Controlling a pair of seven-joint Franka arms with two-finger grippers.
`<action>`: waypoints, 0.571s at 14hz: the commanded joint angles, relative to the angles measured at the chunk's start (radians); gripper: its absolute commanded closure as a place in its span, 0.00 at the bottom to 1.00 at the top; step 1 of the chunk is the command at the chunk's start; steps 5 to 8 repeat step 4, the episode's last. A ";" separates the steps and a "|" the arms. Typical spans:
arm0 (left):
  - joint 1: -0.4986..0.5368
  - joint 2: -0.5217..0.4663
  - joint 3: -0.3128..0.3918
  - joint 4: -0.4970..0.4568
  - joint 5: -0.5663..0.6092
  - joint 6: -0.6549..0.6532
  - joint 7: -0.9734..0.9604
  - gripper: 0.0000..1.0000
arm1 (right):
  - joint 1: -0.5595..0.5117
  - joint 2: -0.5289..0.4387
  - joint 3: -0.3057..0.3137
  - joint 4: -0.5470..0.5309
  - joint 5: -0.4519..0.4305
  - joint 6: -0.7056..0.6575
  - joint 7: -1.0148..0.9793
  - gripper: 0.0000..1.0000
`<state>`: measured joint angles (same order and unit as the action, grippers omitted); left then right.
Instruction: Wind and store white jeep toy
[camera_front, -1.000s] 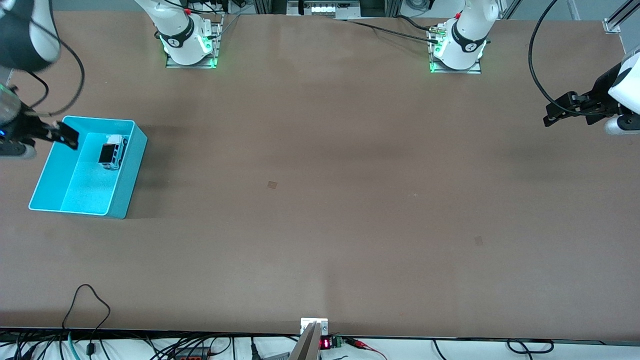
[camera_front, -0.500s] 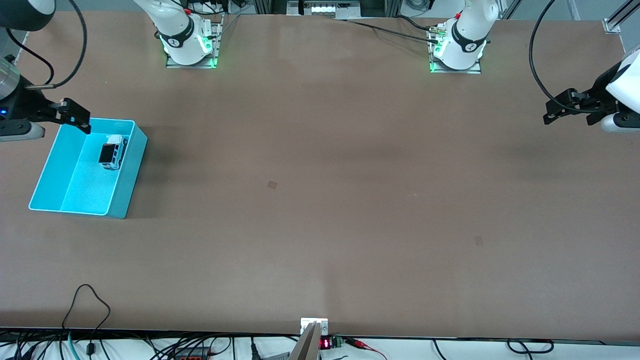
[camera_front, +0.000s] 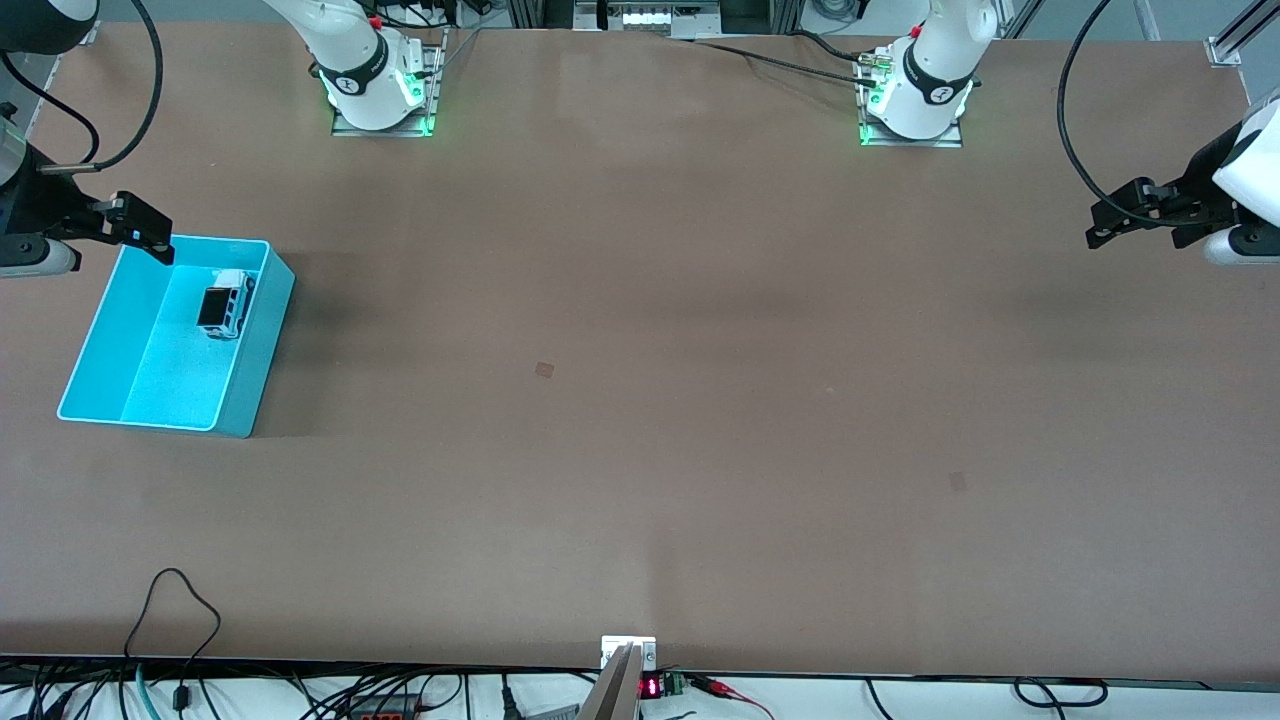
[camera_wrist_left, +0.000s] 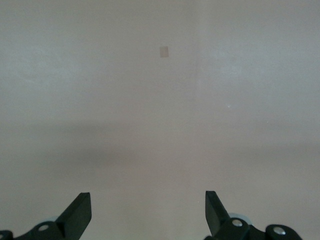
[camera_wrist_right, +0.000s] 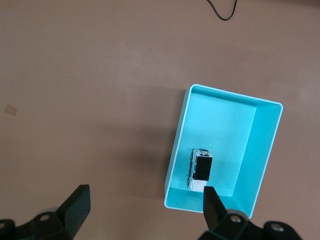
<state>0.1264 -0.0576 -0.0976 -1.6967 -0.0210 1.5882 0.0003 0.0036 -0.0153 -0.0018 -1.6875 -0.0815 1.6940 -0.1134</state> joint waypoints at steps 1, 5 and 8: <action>0.005 -0.024 -0.004 -0.015 -0.011 -0.019 -0.005 0.00 | 0.016 0.014 -0.014 0.031 0.016 -0.027 -0.002 0.00; 0.007 -0.024 -0.004 -0.015 -0.011 -0.019 -0.005 0.00 | 0.015 0.017 -0.014 0.031 0.031 -0.027 0.001 0.00; 0.007 -0.024 -0.004 -0.015 -0.011 -0.019 -0.005 0.00 | 0.015 0.017 -0.014 0.031 0.031 -0.027 0.001 0.00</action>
